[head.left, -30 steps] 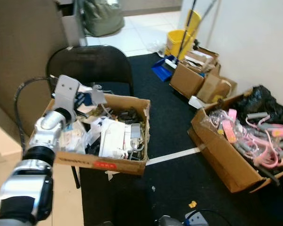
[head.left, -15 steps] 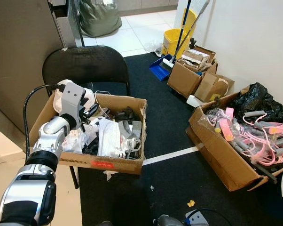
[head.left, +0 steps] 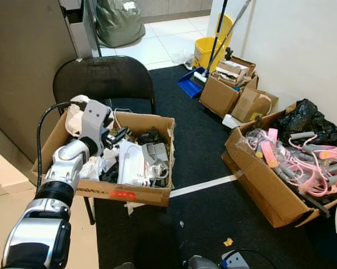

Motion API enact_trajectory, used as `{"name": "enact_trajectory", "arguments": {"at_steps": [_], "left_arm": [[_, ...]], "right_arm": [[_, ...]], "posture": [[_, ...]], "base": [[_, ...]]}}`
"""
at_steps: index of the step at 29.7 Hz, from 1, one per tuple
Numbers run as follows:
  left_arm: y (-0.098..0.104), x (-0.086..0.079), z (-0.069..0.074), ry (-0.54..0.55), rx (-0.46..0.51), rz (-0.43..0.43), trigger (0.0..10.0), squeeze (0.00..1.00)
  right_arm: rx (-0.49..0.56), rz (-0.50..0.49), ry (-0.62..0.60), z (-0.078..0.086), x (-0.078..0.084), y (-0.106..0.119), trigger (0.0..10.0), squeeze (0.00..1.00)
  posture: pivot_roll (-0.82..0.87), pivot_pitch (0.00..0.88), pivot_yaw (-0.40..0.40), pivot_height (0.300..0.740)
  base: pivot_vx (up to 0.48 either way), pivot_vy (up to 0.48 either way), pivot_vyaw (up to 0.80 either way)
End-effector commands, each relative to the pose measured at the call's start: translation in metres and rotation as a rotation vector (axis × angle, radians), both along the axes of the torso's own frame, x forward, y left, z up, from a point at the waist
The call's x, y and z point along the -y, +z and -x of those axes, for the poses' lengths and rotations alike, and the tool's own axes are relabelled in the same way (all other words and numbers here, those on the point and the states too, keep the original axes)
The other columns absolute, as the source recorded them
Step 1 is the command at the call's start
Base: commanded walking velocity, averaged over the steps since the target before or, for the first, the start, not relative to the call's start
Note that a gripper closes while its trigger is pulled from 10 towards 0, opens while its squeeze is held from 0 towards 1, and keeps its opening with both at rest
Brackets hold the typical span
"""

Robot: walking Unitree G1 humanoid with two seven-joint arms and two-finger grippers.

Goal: Picking trash to rubbish bin

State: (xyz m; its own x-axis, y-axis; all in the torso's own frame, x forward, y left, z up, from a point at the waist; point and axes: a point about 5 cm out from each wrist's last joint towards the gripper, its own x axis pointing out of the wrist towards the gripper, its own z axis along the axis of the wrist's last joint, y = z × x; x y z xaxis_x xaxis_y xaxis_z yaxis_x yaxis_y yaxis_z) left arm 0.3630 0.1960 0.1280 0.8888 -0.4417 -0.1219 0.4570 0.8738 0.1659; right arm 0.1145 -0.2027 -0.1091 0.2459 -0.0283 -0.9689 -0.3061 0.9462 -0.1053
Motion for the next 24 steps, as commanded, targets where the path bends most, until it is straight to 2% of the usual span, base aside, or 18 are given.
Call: {"name": "enact_trajectory", "arguments": {"at_steps": [1,5,6,7,9,12,13,16,19,21,22,23,24], "left_arm": [[-0.011,-0.006,0.005,0.022,-0.045,-0.008,10.0,0.0],[-0.024,-0.013,0.009,0.065,-0.095,-0.041,10.0,0.0],[-0.034,-0.016,0.014,0.079,-0.138,-0.059,10.0,0.0],[-0.034,-0.016,0.014,0.079,-0.138,-0.059,10.0,0.0],[-0.054,-0.021,0.025,0.104,-0.21,-0.096,10.0,0.0],[-0.065,-0.024,0.031,0.118,-0.249,-0.109,10.0,0.0],[-0.081,-0.028,0.042,0.139,-0.305,-0.13,10.0,0.0],[-0.105,-0.035,0.062,0.206,-0.396,-0.131,10.0,0.0],[-0.114,-0.037,0.07,0.228,-0.424,-0.132,10.0,0.0],[-0.126,-0.04,0.082,0.249,-0.463,-0.153,10.0,0.0],[-0.126,-0.04,0.082,0.249,-0.463,-0.153,10.0,0.0],[-0.135,-0.041,0.092,0.273,-0.493,-0.15,10.0,0.0],[-0.135,-0.041,0.092,0.273,-0.493,-0.15,10.0,0.0]], "right_arm": [[-0.017,-0.029,-0.011,0.005,-0.006,-0.002,10.0,0.0],[-0.019,-0.032,-0.009,0.005,-0.006,-0.002,10.0,0.0],[-0.024,-0.034,-0.004,0.006,-0.006,-0.002,10.0,0.0],[-0.024,-0.034,-0.004,0.006,-0.006,-0.002,10.0,0.0],[-0.028,-0.036,-0.001,0.006,-0.006,-0.002,10.0,0.0],[-0.03,-0.035,-0.001,0.007,-0.006,-0.002,10.0,0.0],[-0.032,-0.034,0.0,0.007,-0.006,-0.003,10.0,0.0],[-0.035,-0.034,0.0,0.007,-0.006,-0.003,10.0,0.0],[-0.036,-0.035,0.0,0.008,-0.006,-0.003,10.0,0.0],[-0.036,-0.036,-0.002,0.008,-0.006,-0.003,10.0,0.0],[-0.036,-0.036,-0.002,0.008,-0.006,-0.003,10.0,0.0],[-0.036,-0.037,-0.001,0.007,-0.006,-0.003,10.0,0.0],[-0.036,-0.037,-0.001,0.007,-0.006,-0.003,10.0,0.0]], "posture": [[0.0,0.099,0.051,0.74],[0.0,0.099,0.051,0.74],[0.0,0.099,0.051,0.74],[0.0,0.099,0.051,0.74],[0.0,0.101,0.052,0.74],[0.0,0.101,0.052,0.74],[0.0,0.101,0.052,0.74],[0.01,0.103,0.052,0.74],[0.01,0.103,0.052,0.74],[0.01,0.103,0.052,0.74],[0.01,0.103,0.052,0.74],[0.01,0.098,0.05,0.74],[0.01,0.098,0.05,0.74]], "base": [[0.0,0.0,0.0],[0.0,0.0,0.0],[0.0,0.0,-0.79],[0.0,0.0,-0.79],[0.0,0.0,-0.8],[0.0,0.0,-0.8],[0.0,0.0,-0.79],[0.0,0.0,-0.8],[0.0,0.0,-0.8],[0.0,0.0,-0.8],[0.0,0.0,-0.8],[0.0,0.0,-0.8],[0.0,0.0,-0.8]]}}
